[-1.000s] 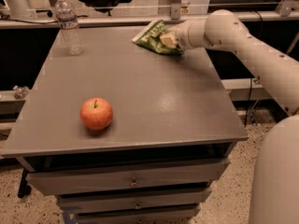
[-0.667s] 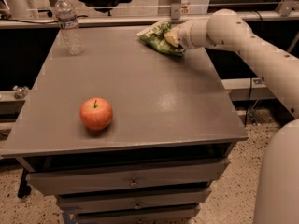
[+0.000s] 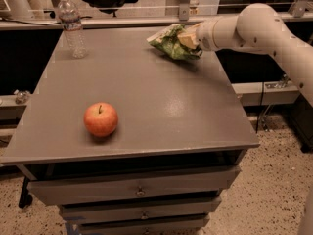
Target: Move green jalapeno chip bag near apple
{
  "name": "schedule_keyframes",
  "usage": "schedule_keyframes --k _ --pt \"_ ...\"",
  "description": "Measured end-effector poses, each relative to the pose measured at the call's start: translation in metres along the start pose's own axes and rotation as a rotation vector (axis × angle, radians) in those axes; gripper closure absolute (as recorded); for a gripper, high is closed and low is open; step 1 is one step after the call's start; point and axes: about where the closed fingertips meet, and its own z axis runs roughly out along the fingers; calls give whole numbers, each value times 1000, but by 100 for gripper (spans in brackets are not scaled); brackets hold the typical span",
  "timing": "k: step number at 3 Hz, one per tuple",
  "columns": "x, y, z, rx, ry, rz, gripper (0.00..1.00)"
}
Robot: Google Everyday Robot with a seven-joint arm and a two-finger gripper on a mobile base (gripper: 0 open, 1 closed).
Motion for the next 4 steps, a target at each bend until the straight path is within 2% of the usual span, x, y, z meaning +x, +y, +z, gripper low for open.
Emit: schedule_keyframes --k 1,2,4 --pt "-3 29 -27 -88 -20 -16 100" --pt "-5 76 -63 -189 -43 -48 100" --pt "-7 146 -95 -302 -88 -71 100"
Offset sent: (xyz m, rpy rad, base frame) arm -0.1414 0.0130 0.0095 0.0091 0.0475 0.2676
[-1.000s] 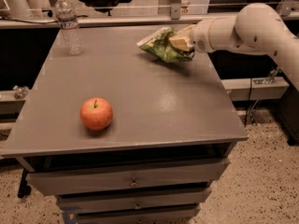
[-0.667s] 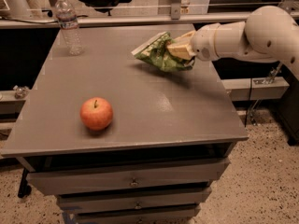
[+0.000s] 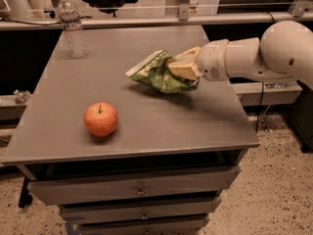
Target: Move green jalapeno chip bag near apple
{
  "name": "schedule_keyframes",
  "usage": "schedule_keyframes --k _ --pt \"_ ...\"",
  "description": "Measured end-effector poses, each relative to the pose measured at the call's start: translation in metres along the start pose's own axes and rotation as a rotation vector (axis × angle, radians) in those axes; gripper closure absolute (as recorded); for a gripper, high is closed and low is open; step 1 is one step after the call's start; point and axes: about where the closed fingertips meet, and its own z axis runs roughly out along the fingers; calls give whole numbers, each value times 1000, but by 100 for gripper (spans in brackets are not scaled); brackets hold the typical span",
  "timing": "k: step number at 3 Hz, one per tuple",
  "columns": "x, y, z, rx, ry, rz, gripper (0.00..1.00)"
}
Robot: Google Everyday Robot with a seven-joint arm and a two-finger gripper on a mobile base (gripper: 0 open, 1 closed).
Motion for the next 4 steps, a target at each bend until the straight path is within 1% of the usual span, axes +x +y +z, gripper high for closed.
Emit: schedule_keyframes --k 1,2,3,4 --pt "-15 38 -1 -62 -54 17 100" --pt "-27 68 0 -118 -101 45 100" --pt "-36 95 15 -176 -144 73 100" --pt "-38 110 33 -212 -156 93 100"
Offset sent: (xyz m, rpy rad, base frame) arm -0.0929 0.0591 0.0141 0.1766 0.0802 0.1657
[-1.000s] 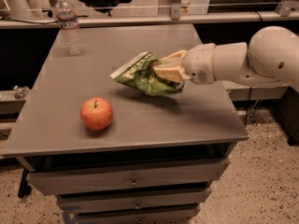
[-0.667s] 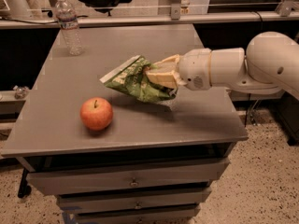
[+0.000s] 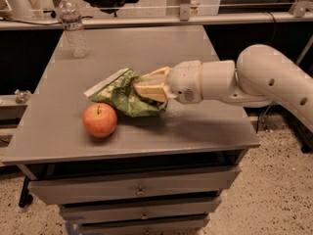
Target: Move green jalapeno chip bag near apple
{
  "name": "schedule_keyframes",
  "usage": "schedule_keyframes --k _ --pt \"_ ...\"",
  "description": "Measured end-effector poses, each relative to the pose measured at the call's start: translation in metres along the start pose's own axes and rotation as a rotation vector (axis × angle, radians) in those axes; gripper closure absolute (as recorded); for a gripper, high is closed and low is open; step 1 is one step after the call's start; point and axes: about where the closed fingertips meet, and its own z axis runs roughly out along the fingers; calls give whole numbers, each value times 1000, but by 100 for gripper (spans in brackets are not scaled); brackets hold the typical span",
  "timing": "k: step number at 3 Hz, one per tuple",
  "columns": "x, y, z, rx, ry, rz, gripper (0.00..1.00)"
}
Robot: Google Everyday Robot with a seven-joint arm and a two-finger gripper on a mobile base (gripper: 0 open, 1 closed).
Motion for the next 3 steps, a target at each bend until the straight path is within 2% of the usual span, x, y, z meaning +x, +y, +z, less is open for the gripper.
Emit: schedule_keyframes --k 1,3 --pt "3 3 13 -10 7 16 84" --pt "8 4 23 -13 18 36 36"
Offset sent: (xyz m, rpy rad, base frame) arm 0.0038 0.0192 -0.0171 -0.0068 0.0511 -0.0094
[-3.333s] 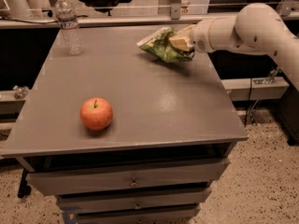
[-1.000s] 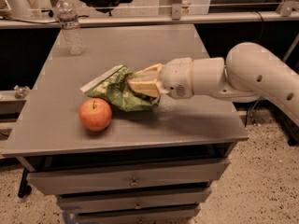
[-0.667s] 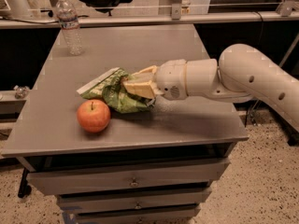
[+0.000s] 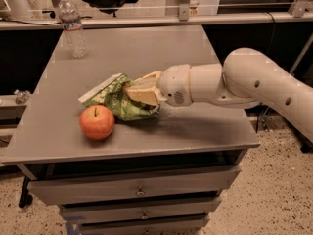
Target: Move green jalapeno chip bag near apple
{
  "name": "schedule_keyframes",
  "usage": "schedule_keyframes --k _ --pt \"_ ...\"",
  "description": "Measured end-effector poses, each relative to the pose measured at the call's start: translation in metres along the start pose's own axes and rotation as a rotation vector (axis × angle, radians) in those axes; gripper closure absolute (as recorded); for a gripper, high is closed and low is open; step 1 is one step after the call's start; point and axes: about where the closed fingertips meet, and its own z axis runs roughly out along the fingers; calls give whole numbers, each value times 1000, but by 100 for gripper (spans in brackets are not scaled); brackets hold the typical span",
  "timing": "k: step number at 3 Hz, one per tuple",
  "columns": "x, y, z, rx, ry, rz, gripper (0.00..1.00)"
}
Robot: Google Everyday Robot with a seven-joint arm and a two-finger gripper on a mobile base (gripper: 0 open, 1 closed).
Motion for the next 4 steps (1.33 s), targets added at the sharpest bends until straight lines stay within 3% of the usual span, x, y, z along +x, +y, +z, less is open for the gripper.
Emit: schedule_keyframes --k 1,2,3,4 --pt "2 0 1 1 3 3 13" --pt "2 0 1 2 6 3 0" --pt "5 -7 -4 16 15 -2 0" --pt "17 -33 -27 66 40 -37 0"
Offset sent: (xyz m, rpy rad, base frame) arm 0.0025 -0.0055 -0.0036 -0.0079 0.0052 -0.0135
